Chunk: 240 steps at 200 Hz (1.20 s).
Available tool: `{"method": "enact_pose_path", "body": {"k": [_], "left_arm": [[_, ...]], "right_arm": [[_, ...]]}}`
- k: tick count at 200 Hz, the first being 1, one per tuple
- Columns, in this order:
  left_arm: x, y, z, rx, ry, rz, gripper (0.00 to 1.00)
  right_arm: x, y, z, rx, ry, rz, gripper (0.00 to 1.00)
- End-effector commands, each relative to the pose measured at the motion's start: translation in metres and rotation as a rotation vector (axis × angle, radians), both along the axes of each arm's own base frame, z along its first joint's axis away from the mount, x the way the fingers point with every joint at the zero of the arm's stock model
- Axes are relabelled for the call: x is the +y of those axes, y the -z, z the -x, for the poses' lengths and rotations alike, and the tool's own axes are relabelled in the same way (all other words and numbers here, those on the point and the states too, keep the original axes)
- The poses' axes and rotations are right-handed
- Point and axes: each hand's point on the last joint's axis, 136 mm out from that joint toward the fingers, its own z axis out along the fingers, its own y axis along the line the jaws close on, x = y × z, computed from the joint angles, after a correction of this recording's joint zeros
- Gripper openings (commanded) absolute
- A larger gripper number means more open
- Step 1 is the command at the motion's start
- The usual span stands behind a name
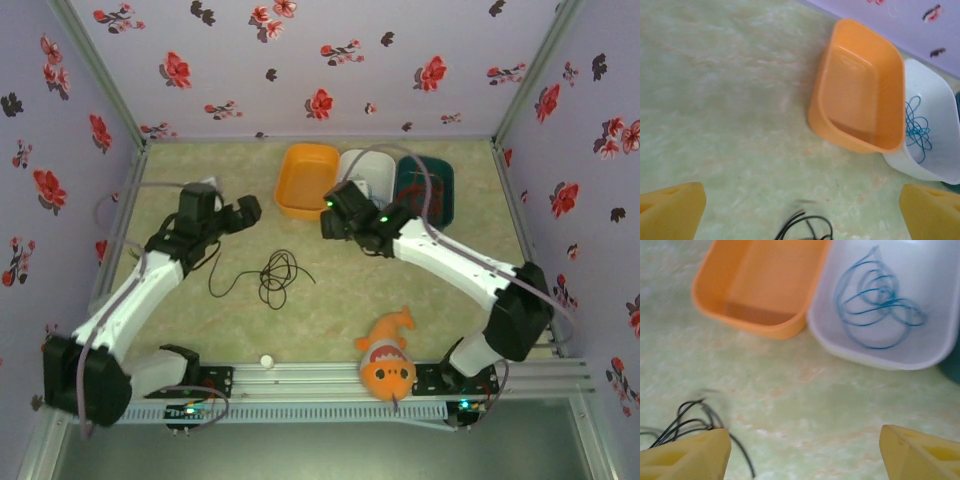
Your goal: Untangle the cables
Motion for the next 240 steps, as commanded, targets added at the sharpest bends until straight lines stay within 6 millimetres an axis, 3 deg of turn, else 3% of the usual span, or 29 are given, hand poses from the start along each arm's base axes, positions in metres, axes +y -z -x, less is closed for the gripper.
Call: {"method": "enact_pose_path", "body": {"k": [1, 33, 52, 81, 104, 177, 240], "left_arm": [[0.033, 0.012, 0.023, 0.023, -0.137, 0.011, 1.0], [0.055, 0.035, 0.053, 0.068, -0.218, 0.019, 1.0], [0.059, 0.061, 0.068, 0.145, -0.25, 0.031, 1.0], [0.061, 0.097, 0.089, 0.275, -0.276, 0.041, 1.0], [0.059, 0.111, 0.099, 0.328, -0.268, 0.045, 1.0], [0.025, 0.128, 0.104, 0.462, 0.012, -0.002, 0.85], [0.012, 0.143, 0.105, 0.545, 0.113, -0.023, 0.79]], "right_arm": [[0.039, 0.001, 0.01, 0.026, -0.093, -0.033, 0.77], [0.069, 0.037, 0.028, 0.127, -0.169, 0.022, 0.71], [0.08, 0.056, 0.036, 0.181, -0.2, 0.04, 0.66], [0.097, 0.071, 0.042, 0.249, -0.221, 0.011, 0.6], [0.109, 0.075, 0.042, 0.273, -0.22, -0.033, 0.57], [0.136, 0.089, 0.032, 0.341, -0.188, -0.05, 0.58], [0.134, 0.117, 0.032, 0.414, -0.154, 0.039, 0.59]]}}
